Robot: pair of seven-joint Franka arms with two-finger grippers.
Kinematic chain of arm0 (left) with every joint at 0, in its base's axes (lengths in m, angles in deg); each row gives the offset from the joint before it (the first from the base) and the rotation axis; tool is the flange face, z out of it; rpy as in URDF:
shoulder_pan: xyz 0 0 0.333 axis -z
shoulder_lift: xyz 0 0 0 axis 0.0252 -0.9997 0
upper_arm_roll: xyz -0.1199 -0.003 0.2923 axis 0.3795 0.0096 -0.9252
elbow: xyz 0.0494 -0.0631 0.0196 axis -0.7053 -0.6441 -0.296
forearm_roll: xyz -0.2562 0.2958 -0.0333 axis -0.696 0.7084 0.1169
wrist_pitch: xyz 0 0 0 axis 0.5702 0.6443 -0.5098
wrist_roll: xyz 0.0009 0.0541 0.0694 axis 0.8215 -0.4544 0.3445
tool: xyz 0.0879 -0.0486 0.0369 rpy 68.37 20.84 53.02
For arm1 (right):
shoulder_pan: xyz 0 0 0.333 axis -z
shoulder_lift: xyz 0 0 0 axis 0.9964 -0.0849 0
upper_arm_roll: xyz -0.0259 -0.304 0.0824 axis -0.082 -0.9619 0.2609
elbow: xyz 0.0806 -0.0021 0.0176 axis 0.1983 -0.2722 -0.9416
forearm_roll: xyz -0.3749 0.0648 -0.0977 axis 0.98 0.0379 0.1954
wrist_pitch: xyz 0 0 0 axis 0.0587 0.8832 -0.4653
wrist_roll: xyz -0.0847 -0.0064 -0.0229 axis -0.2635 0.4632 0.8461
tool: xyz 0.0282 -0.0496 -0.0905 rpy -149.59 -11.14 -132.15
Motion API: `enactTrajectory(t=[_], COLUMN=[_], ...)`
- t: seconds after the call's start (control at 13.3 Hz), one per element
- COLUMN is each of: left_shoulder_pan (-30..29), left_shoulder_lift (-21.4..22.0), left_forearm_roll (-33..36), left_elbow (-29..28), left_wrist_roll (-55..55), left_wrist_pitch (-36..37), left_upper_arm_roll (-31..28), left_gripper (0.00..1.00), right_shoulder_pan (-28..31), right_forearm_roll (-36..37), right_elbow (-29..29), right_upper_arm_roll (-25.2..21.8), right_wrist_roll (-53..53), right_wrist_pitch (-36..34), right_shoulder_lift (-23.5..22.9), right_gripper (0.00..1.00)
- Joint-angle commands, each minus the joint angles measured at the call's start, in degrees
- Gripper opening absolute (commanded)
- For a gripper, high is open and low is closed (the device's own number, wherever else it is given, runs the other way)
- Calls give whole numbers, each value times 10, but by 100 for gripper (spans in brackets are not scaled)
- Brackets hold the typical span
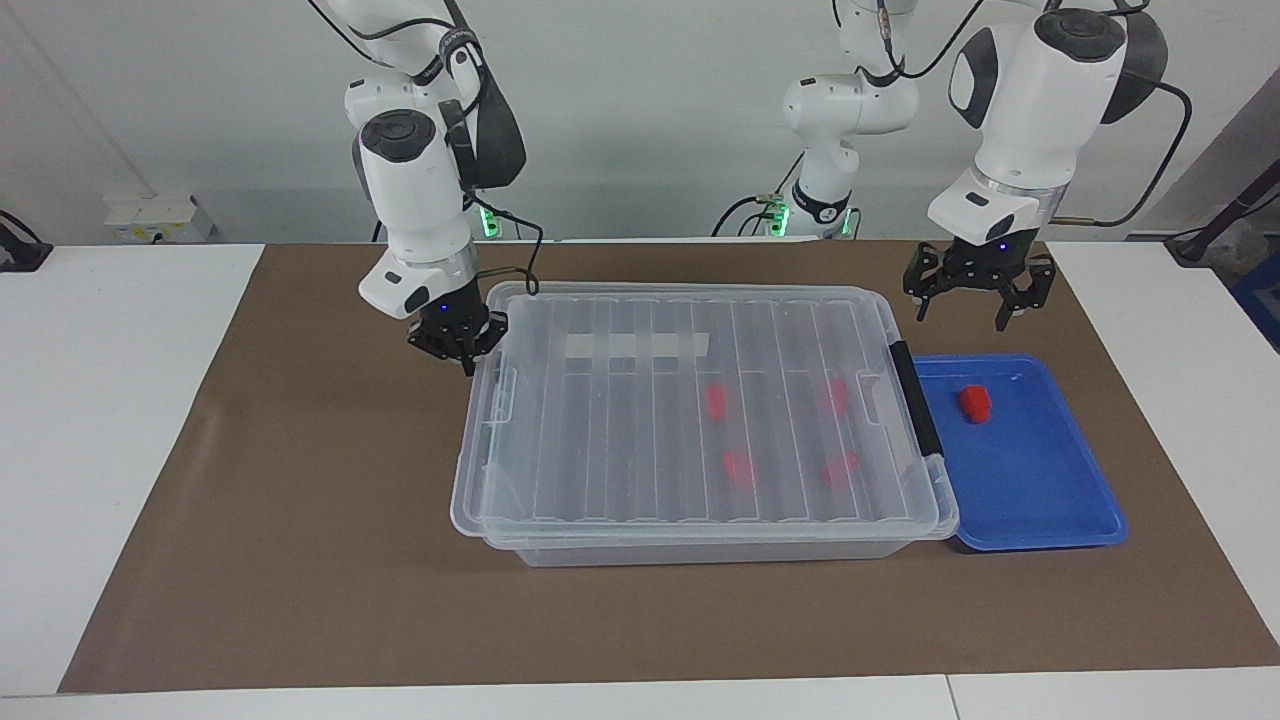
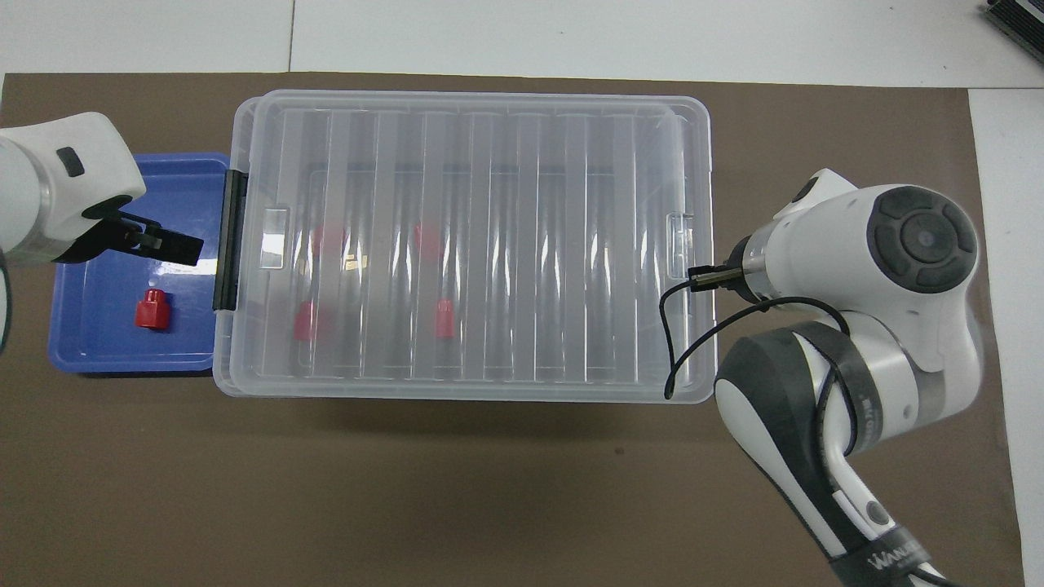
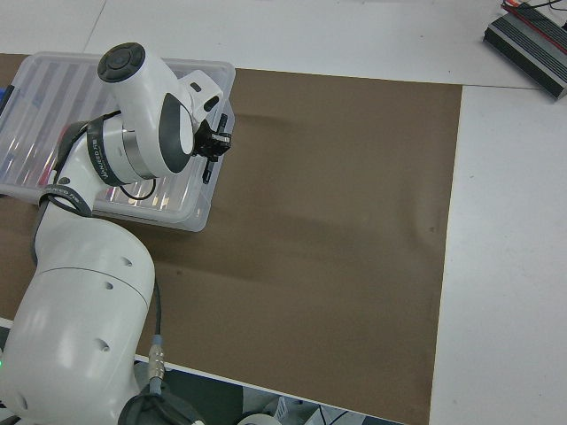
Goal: Place red block in blue tray from box
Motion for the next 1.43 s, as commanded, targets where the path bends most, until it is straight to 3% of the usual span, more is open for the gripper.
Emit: enactTrajectory(t=[0.0,0.38,0.75,0.9,1.36], left_shoulder_pan=[-3,-3,-3,-3,-3], left_shoulder_lift=[14,14,14,14,14], left_forearm_roll=[-6,-6,-6,-6,-6], left_elbow=[-15,-15,-15,-15,-15], left_wrist_roll=[1,1,1,1,1], left_wrist_pitch=[-4,-4,-4,-4,-4], left_upper_arm_roll=[-1,-1,-1,0,-1], left_gripper=[100,100,100,100,100], right_shoulder_pan=[-6,-10,31,58,99], right_forearm_roll=[4,4,3,3,2], right_elbow=[-12,-7,0,1,116], right_upper_arm_roll=[3,2,0,-2,-3], right_wrist_roll=[1,5,-2,-9,-10], right_wrist_pitch=[20,17,-19,-40,-173], right_shoulder_lift=[12,10,33,44,42], right_gripper=[0,0,0,99,100])
